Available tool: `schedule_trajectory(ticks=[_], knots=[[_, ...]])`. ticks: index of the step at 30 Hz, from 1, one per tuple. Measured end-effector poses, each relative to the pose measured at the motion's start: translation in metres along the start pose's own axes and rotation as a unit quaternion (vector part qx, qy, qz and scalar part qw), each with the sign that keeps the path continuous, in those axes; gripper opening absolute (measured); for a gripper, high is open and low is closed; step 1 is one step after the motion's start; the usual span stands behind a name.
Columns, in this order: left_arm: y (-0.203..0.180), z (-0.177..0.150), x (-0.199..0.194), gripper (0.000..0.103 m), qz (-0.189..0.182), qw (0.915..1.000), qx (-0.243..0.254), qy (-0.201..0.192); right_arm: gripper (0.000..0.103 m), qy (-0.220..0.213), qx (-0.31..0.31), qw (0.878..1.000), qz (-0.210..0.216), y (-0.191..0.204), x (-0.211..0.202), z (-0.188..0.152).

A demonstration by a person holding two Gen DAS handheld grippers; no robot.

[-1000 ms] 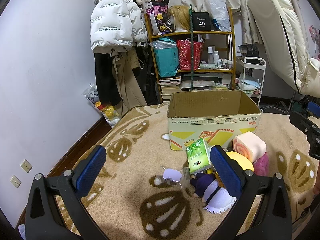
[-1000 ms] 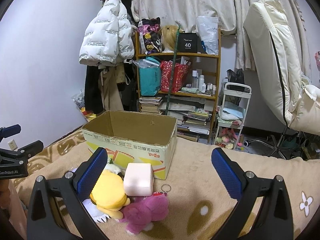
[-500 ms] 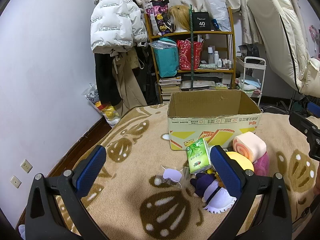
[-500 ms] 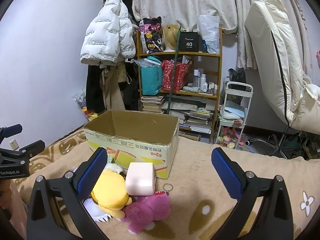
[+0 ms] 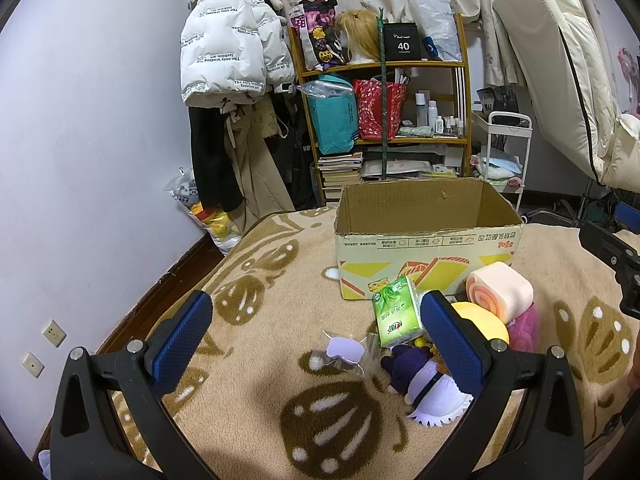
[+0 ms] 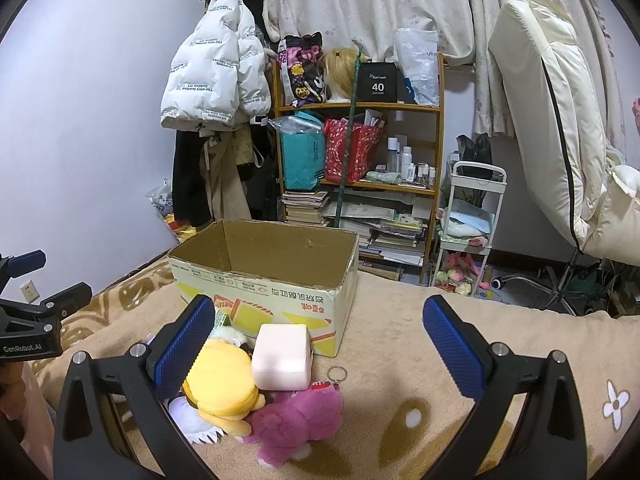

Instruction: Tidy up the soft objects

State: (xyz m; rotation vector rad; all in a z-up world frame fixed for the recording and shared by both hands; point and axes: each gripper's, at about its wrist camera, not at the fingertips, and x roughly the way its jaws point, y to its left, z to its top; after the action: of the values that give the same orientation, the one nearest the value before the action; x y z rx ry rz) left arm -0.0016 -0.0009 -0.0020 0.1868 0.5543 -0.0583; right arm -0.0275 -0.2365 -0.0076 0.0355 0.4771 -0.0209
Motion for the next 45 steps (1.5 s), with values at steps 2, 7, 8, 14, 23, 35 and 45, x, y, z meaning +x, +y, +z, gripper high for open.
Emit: schedule_trajectory(ticks=[2, 7, 8, 14, 23, 35, 45], knots=[[0.000, 0.000, 0.000, 0.103, 0.000, 1.0000, 0.000, 0.000, 0.103, 0.001, 0.001, 1.000, 0.000, -0.003, 0.001, 0.000], [0.000, 0.000, 0.000, 0.103, 0.000, 1.0000, 0.000, 0.000, 0.103, 0.001, 0.001, 1.000, 0.000, -0.003, 0.001, 0.000], [0.000, 0.000, 0.000, 0.103, 0.000, 1.0000, 0.000, 0.000, 0.103, 0.001, 0.001, 1.000, 0.001, -0.003, 0.001, 0.000], [0.000, 0.000, 0.000, 0.103, 0.001, 1.0000, 0.001, 0.001, 0.103, 0.001, 0.002, 1.000, 0.001, -0.003, 0.001, 0.001], [-0.001, 0.001, 0.007, 0.103, -0.006, 0.9998, 0.002, 0.017, 0.103, 0.003, 0.001, 1.000, 0.002, -0.003, 0.000, 0.002], [0.014, 0.017, 0.044, 0.103, -0.044, 0.9968, -0.022, 0.063, 0.103, 0.015, 0.011, 1.000, 0.012, 0.008, 0.017, 0.007], [0.011, 0.019, 0.093, 0.103, -0.055, 0.9879, -0.023, 0.143, 0.103, 0.067, 0.016, 0.997, 0.027, 0.008, 0.054, 0.002]])
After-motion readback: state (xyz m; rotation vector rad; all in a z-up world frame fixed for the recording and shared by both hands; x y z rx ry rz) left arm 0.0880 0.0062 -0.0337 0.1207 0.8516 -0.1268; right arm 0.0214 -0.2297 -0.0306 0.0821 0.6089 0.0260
